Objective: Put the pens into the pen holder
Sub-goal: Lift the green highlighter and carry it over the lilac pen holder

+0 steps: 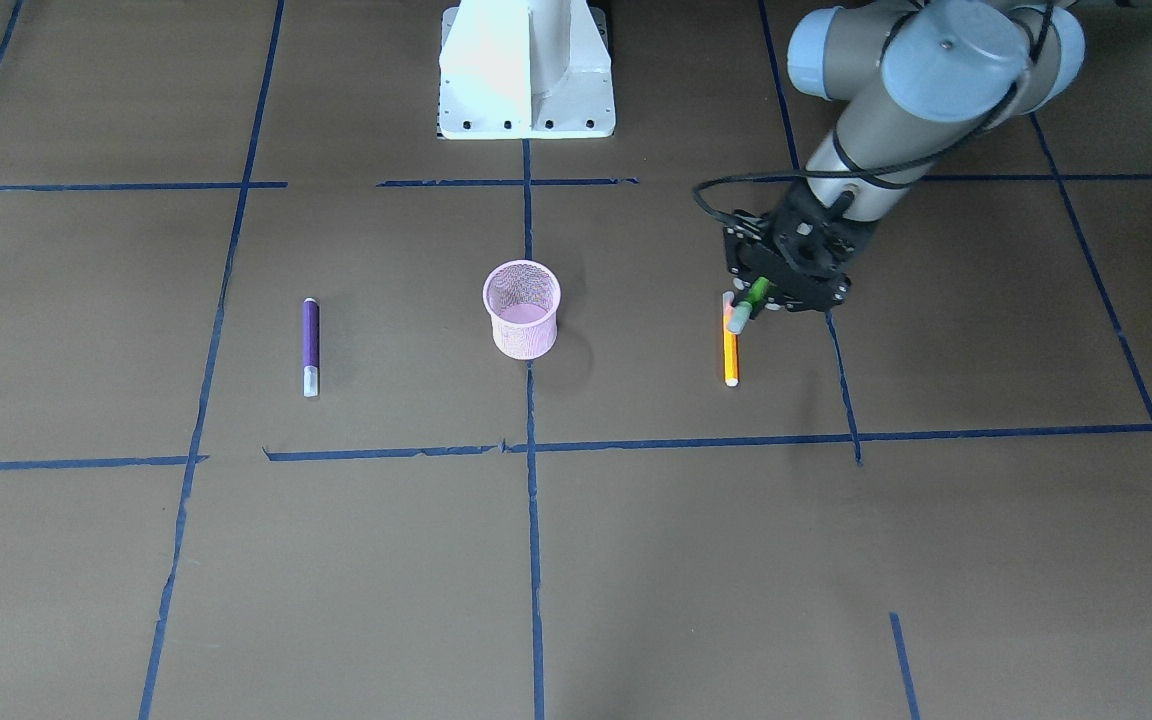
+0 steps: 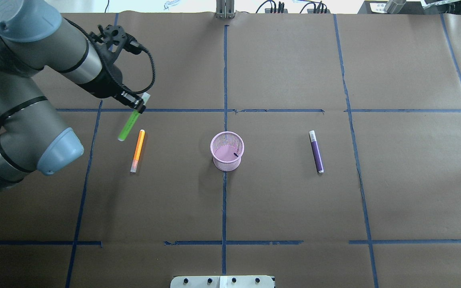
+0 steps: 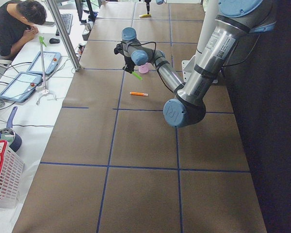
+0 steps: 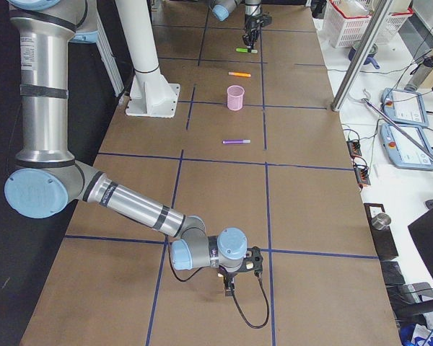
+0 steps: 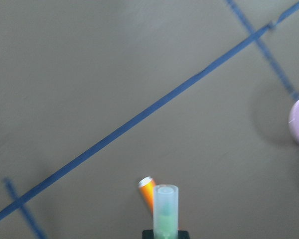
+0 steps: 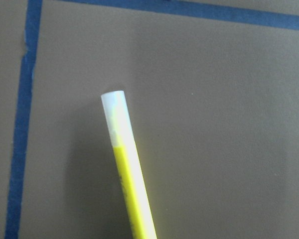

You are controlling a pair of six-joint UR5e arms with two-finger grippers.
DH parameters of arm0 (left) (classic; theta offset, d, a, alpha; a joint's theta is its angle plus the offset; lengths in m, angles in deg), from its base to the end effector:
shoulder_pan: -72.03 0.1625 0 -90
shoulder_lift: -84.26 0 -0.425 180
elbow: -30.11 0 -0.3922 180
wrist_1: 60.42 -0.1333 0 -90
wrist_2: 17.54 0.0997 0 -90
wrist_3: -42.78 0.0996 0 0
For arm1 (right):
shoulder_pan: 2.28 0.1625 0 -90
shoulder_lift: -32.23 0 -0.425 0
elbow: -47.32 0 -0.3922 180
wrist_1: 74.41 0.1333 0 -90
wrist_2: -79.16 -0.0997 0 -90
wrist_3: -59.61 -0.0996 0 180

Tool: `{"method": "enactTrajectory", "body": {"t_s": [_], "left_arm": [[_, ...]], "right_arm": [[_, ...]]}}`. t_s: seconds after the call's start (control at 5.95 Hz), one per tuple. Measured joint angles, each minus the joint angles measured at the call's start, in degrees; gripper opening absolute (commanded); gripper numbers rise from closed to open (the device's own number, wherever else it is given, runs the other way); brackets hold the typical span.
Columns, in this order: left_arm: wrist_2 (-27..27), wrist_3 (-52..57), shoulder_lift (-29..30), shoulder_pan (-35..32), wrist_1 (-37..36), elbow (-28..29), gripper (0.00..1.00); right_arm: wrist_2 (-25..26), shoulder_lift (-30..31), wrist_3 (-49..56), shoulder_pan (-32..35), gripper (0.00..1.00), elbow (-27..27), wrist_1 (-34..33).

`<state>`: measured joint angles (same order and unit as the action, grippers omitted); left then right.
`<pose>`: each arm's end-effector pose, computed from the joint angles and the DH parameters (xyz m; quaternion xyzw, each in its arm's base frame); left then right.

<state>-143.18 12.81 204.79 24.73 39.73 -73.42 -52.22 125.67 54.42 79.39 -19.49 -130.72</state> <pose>0.3663 -0.5079 0.2223 0.1880 0.4765 0.2325 0.8268 0.0040 -0.4384 0.8244 0.0157 -0.3570 -0.0473 0.9328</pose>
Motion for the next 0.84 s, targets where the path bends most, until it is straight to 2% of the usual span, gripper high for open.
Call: {"method": "enactTrajectory", "body": {"t_s": [0.5, 0.84], "left_arm": [[0.5, -12.2, 4.5, 3.2, 19.1, 6.5, 0.00], [4.6, -17.9, 8.5, 6.9, 34.0, 13.7, 0.00]], "right_arm": [[-0.4, -1.0, 0.0, -1.0, 1.00, 0.1, 0.0], [-0.8, -1.1, 0.0, -1.1, 1.00, -0.1, 0.1]]}}
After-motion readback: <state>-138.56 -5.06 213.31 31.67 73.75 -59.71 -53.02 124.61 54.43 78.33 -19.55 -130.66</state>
